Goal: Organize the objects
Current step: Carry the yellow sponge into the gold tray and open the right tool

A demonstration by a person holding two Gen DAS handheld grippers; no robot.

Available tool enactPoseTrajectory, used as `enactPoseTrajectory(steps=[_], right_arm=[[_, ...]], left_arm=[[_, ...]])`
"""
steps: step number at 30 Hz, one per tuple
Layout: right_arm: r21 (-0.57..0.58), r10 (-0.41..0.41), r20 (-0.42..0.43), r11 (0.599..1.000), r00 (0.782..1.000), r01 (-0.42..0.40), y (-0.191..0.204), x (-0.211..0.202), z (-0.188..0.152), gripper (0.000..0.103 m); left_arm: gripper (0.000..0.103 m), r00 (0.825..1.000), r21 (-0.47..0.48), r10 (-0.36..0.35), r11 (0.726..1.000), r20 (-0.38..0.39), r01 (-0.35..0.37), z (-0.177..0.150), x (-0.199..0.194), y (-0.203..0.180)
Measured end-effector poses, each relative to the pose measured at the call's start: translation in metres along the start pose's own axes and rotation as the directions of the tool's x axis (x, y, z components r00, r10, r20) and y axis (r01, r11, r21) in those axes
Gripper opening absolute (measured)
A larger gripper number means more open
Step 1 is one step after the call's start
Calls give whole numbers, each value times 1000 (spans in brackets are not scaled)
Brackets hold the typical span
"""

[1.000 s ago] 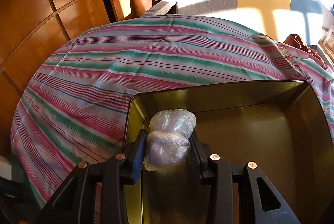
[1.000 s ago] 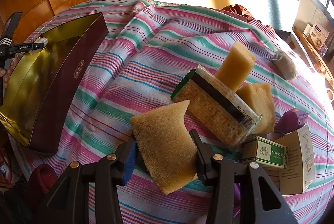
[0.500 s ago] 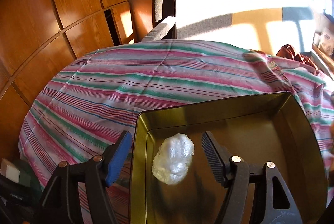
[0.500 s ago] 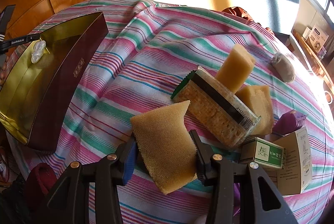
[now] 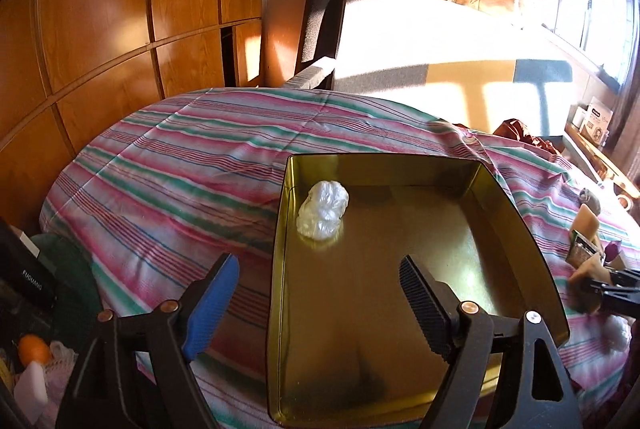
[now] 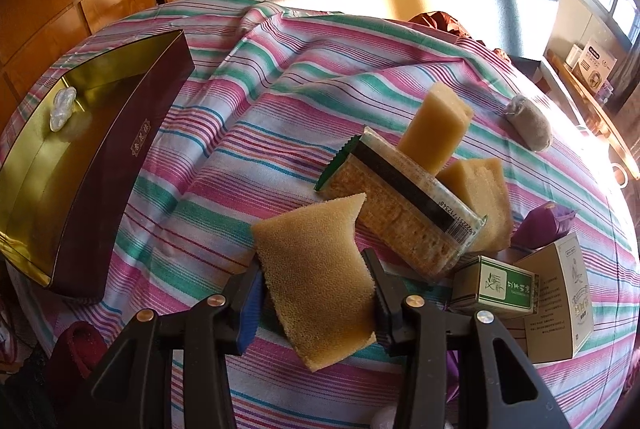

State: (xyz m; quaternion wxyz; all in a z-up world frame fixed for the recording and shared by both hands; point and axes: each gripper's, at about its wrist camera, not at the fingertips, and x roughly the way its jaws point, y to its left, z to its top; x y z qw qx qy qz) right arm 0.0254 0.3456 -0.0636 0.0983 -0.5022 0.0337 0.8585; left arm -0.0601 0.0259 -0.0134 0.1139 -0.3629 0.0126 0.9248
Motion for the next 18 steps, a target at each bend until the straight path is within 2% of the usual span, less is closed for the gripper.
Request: enactPoseTrajectory(steps=[6, 8, 13, 18], right_arm=[[65, 25, 67, 997, 997, -30, 7, -33, 16, 45], [65, 66, 86, 995, 994, -72, 20, -44, 25, 45], [-3, 208, 107, 978, 972, -208, 80, -61, 51, 45], [-61, 358, 39, 933, 933, -355, 159, -49, 73, 45]], left_arm=[[83, 1000, -27, 2, 1000, -17, -2, -21, -16, 13], [83, 1000, -32, 12, 999, -18, -13, -26, -19, 16], [83, 999, -59, 27, 998, -22, -29, -34, -25, 26], [83, 999, -96, 31, 995, -23, -33, -41, -31, 39]])
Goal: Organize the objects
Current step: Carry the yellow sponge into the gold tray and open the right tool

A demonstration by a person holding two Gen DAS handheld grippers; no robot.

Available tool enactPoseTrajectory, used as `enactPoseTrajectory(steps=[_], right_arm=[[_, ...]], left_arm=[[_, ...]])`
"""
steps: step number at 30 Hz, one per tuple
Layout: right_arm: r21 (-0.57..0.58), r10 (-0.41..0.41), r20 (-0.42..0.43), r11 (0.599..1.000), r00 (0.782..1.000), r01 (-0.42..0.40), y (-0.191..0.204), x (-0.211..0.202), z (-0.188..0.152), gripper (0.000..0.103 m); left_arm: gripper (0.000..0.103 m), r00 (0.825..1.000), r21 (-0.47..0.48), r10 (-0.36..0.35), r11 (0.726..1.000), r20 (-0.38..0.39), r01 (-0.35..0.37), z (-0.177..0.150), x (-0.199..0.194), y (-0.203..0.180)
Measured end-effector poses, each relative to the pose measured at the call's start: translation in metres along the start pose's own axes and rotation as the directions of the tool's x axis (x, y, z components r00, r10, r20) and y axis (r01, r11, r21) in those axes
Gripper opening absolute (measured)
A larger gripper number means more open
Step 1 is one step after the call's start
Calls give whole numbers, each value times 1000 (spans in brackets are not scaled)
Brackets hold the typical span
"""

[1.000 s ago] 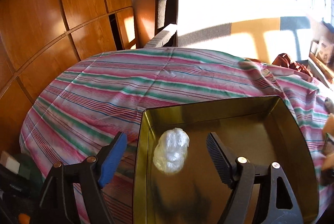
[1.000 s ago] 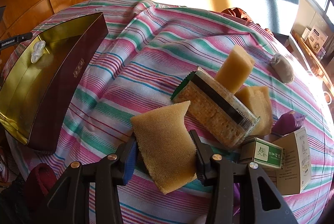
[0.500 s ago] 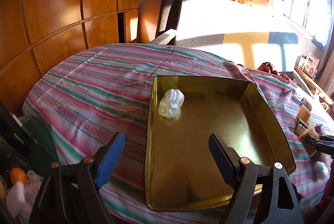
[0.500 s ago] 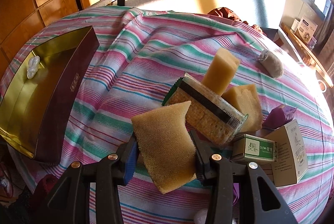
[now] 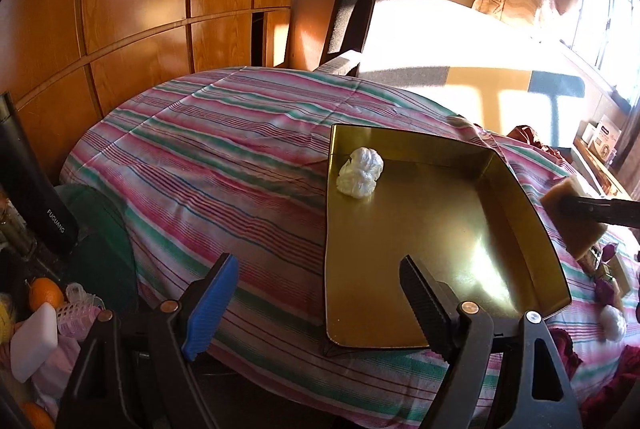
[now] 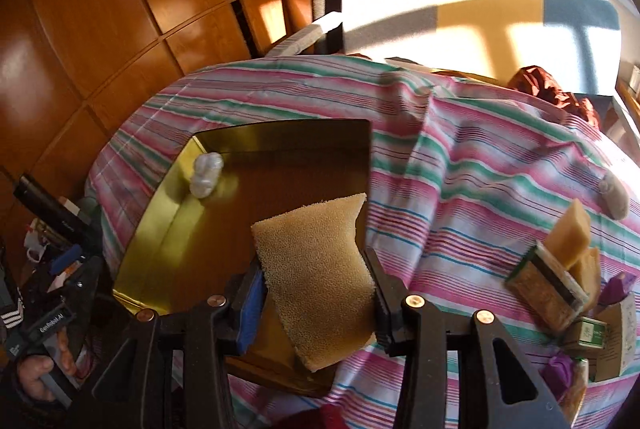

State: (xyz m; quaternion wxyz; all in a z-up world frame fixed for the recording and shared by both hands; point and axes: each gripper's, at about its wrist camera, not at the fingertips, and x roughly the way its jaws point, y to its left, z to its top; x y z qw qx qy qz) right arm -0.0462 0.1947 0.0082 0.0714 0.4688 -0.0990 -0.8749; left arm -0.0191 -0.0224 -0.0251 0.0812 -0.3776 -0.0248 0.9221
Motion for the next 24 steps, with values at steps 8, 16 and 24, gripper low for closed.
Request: enactPoseTrajectory(steps=[8, 16, 24], right_arm=[[76, 81, -158, 995, 984, -70, 63, 93, 19, 45], [218, 93, -214, 975, 972, -45, 82, 147, 40, 46], [371, 251, -237, 916, 938, -152, 90, 172, 44, 53]], left_arm=[[83, 1000, -38, 22, 999, 0, -22, -11, -3, 22], [83, 999, -75, 38, 996, -15, -39, -16, 0, 42], [83, 998, -83, 58, 995, -26, -60, -20, 3, 49]])
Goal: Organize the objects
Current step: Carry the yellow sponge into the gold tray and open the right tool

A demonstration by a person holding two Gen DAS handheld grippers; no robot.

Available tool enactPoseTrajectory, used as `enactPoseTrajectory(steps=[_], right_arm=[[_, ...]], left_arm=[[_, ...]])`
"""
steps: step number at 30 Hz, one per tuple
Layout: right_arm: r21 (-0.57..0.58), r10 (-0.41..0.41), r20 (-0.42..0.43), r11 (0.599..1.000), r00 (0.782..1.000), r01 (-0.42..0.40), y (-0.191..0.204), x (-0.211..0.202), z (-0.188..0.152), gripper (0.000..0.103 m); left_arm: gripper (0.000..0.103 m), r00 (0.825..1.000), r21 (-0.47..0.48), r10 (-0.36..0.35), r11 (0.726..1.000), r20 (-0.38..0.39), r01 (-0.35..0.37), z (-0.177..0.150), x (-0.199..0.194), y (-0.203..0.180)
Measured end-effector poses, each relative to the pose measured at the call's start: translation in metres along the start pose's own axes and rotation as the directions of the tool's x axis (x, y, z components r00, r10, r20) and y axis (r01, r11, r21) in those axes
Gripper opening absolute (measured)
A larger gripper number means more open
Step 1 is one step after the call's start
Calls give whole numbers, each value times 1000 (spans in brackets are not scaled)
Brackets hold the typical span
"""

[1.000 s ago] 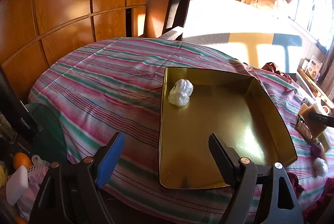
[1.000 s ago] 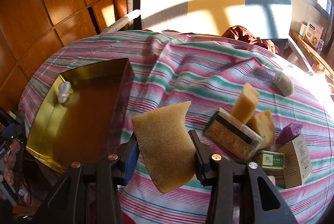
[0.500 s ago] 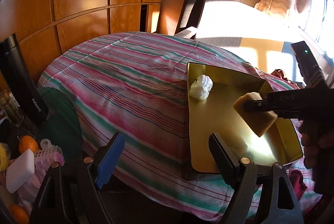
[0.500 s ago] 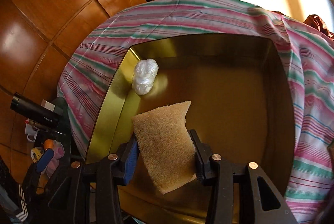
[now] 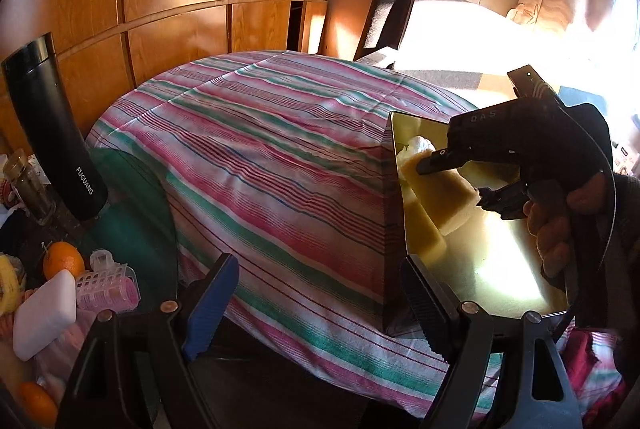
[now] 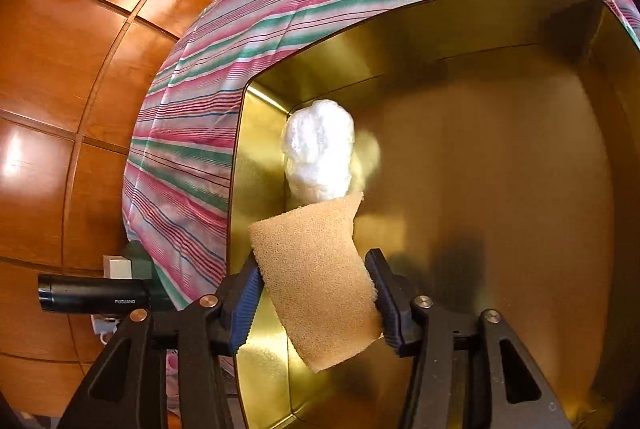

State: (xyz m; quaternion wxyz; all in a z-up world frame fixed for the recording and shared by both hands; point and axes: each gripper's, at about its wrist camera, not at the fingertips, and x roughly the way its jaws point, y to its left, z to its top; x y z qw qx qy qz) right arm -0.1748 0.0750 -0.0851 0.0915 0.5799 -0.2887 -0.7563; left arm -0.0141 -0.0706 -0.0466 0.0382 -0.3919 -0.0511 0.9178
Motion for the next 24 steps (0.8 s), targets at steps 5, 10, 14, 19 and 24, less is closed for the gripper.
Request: enactPoseTrajectory(steps=[5, 10, 14, 19, 24], right_arm=[[-12, 64, -17, 998, 998, -64, 4, 1, -1, 76], [-90, 58, 26, 994, 998, -56, 11, -16, -4, 82], [-187, 62, 104, 981, 993, -41, 18, -43, -15, 83], [-265, 17, 180, 964, 984, 32, 15, -73, -32, 83], [-297, -33, 250, 949, 968, 109, 4, -96, -51, 83]], left_arm=[[85, 1000, 4, 18, 1000, 1, -18, 0, -1, -2], [88, 999, 11, 35, 999, 29, -35, 4, -9, -2], [88, 998, 20, 34, 999, 45, -35, 8, -15, -6], [89, 998, 41, 21, 999, 58, -24, 11, -20, -14], [89, 998, 69, 5, 998, 62, -9, 11, -24, -27]])
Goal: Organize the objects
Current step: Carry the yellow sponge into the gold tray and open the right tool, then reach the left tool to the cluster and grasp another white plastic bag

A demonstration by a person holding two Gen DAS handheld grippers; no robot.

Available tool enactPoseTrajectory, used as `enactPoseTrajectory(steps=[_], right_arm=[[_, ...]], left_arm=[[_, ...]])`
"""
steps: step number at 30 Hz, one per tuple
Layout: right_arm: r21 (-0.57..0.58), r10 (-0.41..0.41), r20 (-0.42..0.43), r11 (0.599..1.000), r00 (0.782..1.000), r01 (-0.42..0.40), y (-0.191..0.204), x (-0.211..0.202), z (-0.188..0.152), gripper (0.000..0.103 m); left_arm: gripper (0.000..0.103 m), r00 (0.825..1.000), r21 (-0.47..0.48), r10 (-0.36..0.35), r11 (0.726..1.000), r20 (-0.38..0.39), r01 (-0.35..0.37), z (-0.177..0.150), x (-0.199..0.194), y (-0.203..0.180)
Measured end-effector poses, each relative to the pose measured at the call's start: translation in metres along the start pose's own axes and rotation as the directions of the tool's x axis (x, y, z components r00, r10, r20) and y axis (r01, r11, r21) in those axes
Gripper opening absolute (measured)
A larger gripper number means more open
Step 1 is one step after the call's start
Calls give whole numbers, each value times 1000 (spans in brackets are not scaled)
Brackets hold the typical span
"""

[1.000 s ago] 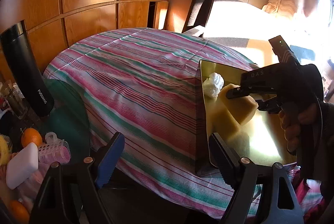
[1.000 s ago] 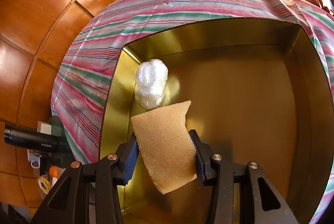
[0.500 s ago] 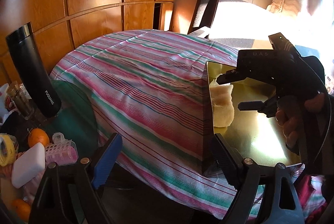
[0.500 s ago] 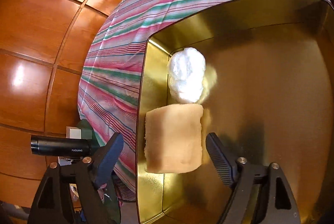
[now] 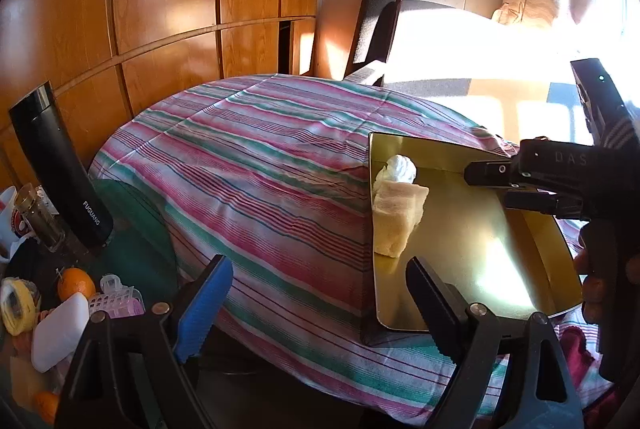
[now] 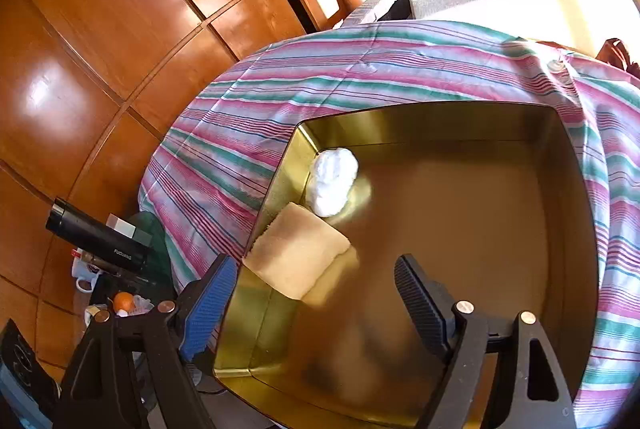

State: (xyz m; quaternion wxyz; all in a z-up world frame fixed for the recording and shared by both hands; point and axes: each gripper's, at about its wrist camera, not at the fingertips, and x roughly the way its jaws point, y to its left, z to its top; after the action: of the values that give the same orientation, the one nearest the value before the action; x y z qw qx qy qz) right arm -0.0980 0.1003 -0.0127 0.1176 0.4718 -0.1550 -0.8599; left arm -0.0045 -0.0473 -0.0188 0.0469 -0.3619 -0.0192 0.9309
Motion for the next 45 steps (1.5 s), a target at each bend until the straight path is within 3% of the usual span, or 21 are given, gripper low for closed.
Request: enactPoseTrajectory(steps=[7, 16, 27, 36, 45], right_arm=[[-63, -108, 79, 992, 991, 113, -12, -33, -24, 83], [-107, -232, 165, 962, 959, 251, -28, -66, -43, 83], [-12, -306, 186, 949, 934, 314, -79, -101, -64, 83], [124, -429, 203, 903, 880, 412, -147, -151, -82, 83], [313, -566, 204, 811, 799, 495, -232, -218, -104, 83]], left_arm=[[90, 1000, 45, -26, 999, 1, 26, 0, -4, -21], [94, 998, 97, -67, 993, -13, 68, -1, -5, -45], [98, 994, 120, -104, 987, -44, 109, -2, 0, -62], [98, 990, 161, -129, 977, -59, 137, -3, 3, -83], [98, 980, 208, -190, 958, -59, 198, 5, 2, -114]])
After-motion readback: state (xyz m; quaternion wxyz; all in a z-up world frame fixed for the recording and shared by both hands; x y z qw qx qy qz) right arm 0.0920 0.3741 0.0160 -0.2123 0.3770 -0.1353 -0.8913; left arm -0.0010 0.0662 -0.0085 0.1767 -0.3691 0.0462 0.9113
